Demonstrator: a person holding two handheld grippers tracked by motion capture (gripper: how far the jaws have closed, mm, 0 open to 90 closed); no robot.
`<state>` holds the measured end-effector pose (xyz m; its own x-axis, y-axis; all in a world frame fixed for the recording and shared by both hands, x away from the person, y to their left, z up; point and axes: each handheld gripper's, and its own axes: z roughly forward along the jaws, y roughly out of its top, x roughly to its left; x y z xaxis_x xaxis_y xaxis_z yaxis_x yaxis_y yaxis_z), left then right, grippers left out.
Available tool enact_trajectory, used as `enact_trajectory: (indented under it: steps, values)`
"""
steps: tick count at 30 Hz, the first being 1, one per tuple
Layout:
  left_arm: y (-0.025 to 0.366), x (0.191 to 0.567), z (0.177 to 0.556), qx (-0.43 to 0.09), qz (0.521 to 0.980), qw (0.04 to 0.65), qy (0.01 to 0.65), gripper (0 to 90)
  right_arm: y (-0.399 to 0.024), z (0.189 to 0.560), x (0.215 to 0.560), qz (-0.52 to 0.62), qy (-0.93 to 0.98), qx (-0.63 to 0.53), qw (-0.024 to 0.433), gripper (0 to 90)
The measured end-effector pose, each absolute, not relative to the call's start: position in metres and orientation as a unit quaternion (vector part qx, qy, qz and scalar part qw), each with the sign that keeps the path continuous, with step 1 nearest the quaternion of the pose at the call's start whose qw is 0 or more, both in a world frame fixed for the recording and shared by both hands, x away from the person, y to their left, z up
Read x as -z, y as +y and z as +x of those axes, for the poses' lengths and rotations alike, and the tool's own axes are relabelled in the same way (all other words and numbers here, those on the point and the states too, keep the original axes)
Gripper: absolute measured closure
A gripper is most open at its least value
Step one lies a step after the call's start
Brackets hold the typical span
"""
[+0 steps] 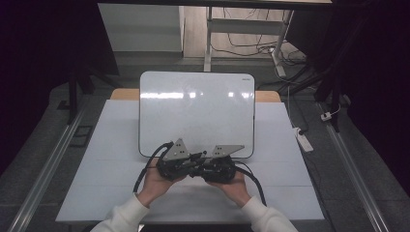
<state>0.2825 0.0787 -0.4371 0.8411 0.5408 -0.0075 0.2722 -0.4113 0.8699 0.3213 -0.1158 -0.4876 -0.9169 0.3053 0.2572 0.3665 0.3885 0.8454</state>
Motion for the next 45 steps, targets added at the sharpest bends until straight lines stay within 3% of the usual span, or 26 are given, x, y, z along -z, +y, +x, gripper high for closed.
enact_trajectory:
  steps: [3,11,15,33,45]
  values:
    - [0.082,0.435,0.282,-0.139,0.823,0.492,0.249,81.3,-0.116,0.321,0.486,-0.2,-0.829,0.521,0.027,76.5]
    - [0.105,0.426,0.283,-0.16,0.808,0.499,0.271,81.3,-0.121,0.316,0.48,-0.197,-0.814,0.546,0.001,55.6]
    - [0.12,0.423,0.287,-0.168,0.798,0.501,0.29,81.3,-0.128,0.317,0.478,-0.196,-0.809,0.553,-0.023,50.5]
    - [0.195,0.415,0.294,-0.206,0.766,0.478,0.376,81.2,-0.236,0.311,0.492,-0.271,-0.799,0.513,-0.156,46.6]
    - [0.203,0.419,0.309,-0.208,0.776,0.435,0.406,81.1,-0.295,0.297,0.495,-0.324,-0.782,0.493,-0.203,45.4]
